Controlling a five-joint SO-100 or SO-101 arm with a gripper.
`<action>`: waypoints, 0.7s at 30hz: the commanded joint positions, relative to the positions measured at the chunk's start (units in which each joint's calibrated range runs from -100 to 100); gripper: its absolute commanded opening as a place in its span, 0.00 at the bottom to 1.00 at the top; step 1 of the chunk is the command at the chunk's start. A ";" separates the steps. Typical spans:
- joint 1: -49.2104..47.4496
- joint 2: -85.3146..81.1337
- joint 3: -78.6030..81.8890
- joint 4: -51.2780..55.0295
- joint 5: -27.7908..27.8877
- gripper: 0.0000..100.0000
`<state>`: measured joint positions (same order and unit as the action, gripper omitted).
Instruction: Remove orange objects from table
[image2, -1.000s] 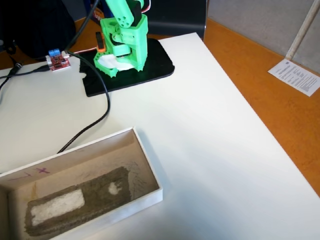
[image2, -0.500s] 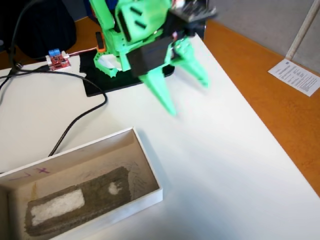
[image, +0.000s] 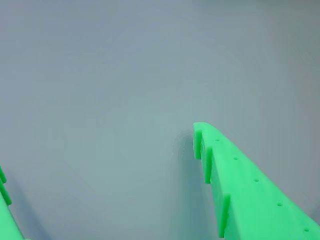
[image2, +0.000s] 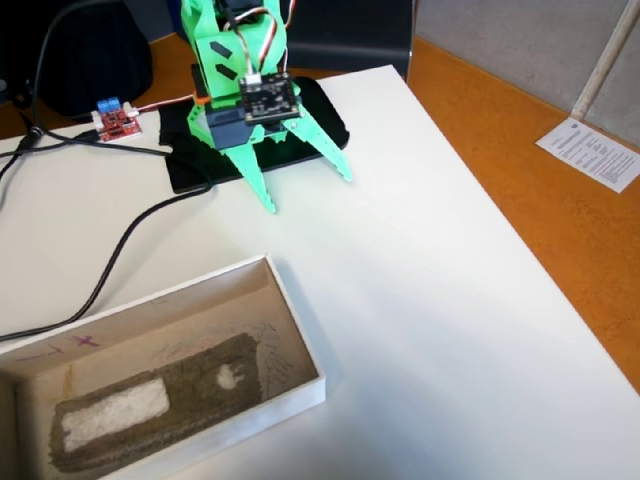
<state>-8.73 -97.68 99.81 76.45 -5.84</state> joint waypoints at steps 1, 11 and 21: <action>-0.55 -0.89 -0.20 0.36 -2.78 0.41; -1.58 -0.89 -0.20 0.36 -3.22 0.41; -2.10 -0.89 -0.20 0.36 -3.22 0.41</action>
<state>-10.87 -98.21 99.81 76.55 -8.82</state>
